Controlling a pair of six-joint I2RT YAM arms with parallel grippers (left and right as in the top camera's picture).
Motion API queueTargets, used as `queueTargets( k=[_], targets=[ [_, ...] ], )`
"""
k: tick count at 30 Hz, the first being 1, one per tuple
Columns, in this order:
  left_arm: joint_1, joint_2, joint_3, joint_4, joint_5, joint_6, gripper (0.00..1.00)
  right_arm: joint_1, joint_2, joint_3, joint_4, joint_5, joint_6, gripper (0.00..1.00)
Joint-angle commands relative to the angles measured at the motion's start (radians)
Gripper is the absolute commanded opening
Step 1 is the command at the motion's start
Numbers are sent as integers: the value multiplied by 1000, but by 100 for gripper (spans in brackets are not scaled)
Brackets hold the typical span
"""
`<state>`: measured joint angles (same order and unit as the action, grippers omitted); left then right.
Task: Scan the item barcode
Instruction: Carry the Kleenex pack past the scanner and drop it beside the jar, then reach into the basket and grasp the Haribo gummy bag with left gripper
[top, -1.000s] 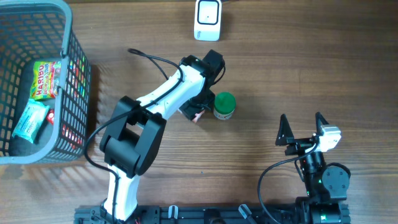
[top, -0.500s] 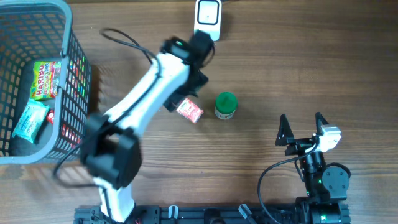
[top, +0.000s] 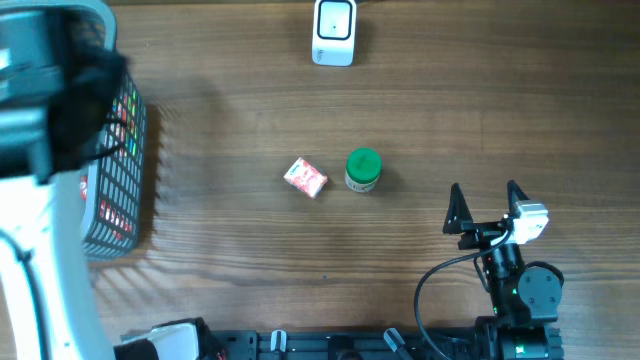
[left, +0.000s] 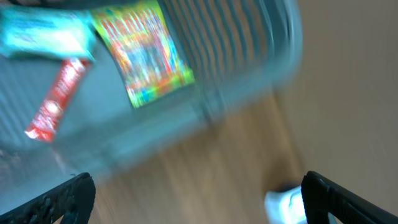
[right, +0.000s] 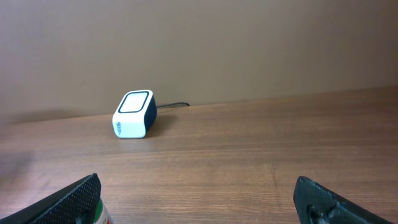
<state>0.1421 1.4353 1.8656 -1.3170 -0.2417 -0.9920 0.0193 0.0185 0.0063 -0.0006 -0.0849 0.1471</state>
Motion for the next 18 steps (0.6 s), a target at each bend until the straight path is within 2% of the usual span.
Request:
queueTargets(
  k=[1, 5, 7, 13, 18],
  targets=[
    [192, -16, 10, 41, -6, 13, 100, 8, -2, -1, 3, 10, -16, 100],
    [352, 79, 10, 74, 119, 7, 100, 8, -2, -1, 2, 10, -16, 100],
    [394, 164, 10, 76, 157, -42, 100, 8, -2, -1, 3, 10, -16, 100],
    [410, 417, 10, 163, 273, -56, 100, 8, -2, -1, 2, 10, -16, 100],
    [402, 592, 10, 236, 279, -56, 100, 8, -2, -1, 3, 10, -16, 100]
  ],
)
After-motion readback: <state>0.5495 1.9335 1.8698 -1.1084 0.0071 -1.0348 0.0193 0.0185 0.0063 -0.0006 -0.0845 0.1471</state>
